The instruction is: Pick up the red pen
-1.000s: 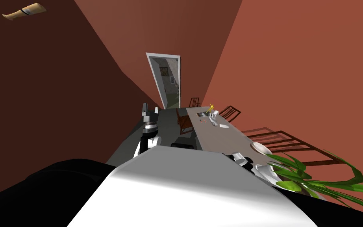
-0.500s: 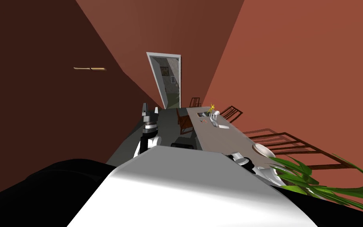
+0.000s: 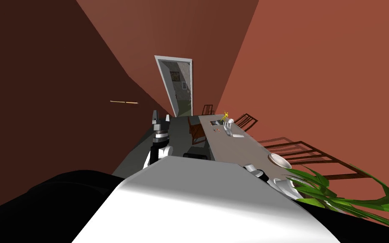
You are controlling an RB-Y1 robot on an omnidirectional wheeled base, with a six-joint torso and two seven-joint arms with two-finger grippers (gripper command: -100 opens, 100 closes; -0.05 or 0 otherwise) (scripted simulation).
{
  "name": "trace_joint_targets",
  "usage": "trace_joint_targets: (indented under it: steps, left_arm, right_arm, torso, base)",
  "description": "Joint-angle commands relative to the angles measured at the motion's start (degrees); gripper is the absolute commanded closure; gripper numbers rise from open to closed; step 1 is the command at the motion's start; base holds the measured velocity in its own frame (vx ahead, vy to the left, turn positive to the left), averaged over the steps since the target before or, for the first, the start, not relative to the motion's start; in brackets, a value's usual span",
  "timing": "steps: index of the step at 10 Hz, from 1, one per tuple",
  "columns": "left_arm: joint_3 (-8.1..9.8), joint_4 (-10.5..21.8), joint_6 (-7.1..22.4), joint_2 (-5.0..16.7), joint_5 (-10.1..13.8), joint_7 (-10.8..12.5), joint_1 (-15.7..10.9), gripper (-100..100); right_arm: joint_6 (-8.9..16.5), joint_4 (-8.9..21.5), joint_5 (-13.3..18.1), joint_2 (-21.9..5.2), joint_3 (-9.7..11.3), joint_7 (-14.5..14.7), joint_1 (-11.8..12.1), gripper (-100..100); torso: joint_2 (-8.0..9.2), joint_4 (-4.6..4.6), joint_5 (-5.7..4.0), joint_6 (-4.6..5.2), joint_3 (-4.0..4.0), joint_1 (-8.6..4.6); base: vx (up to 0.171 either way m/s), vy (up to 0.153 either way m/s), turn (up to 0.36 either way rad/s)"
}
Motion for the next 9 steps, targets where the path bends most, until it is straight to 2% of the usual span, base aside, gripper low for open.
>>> trace_joint_targets:
  steps: [1, 2, 3, 7, 8, 9]
  left_arm:
    - [0.0, 0.0, 0.0, 0.0, 0.0, 0.0, 0.0, 0]
    - [0.0, 0.0, 0.0, 0.0, 0.0, 0.0, 0.0, 0]
    - [0.0, 0.0, 0.0, 0.0, 0.0, 0.0, 0.0, 0]
    - [-0.01, 0.0, 0.0, -0.01, 0.0, 0.0, -0.01, 0]
    - [-0.01, 0.0, 0.0, -0.01, 0.0, 0.0, -0.01, 0]
    - [-0.01, 0.0, 0.0, -0.01, 0.0, 0.0, -0.01, 0]
  right_arm:
    - [-1.7, 0.63, -0.23, 0.86, 0.21, 0.5, 0.3, -100]
    - [-1.16, 0.71, -0.06, 0.39, 0.17, 0.22, 0.02, -100]
    - [-1.38, 0.76, -0.07, 0.45, 0.19, 0.25, 0.03, 100]
    - [-1.36, 0.76, -0.08, 0.43, 0.17, 0.21, 0.03, 100]
    - [-1.36, 0.75, -0.08, 0.43, 0.18, 0.22, 0.03, 0]
    - [0.3, 0.21, 0.09, -0.66, -0.07, -0.1, -0.27, 100]
  torso:
    - [0.0, 0.0, 0.0, 0.0, 0.0, 0.0]
    - [0.02, 0.01, 0.0, 0.0, 0.01, 0.0]
    - [0.09, 0.02, 0.02, -0.01, 0.05, 0.11]
    - [0.17, 0.04, 0.05, -0.02, 0.1, 0.23]
    - [0.17, 0.04, 0.05, -0.02, 0.1, 0.23]
    - [0.17, 0.04, 0.05, -0.02, 0.1, 0.24]
  base:
    - [0.035, -0.061, -0.035]
    - [0.015, -0.026, -0.003]
    - [0.003, -0.005, 0.002]
    - [0.0, 0.0, 0.0]
    - [0.0, 0.0, 0.0]
    - [-0.035, 0.04, 0.057]
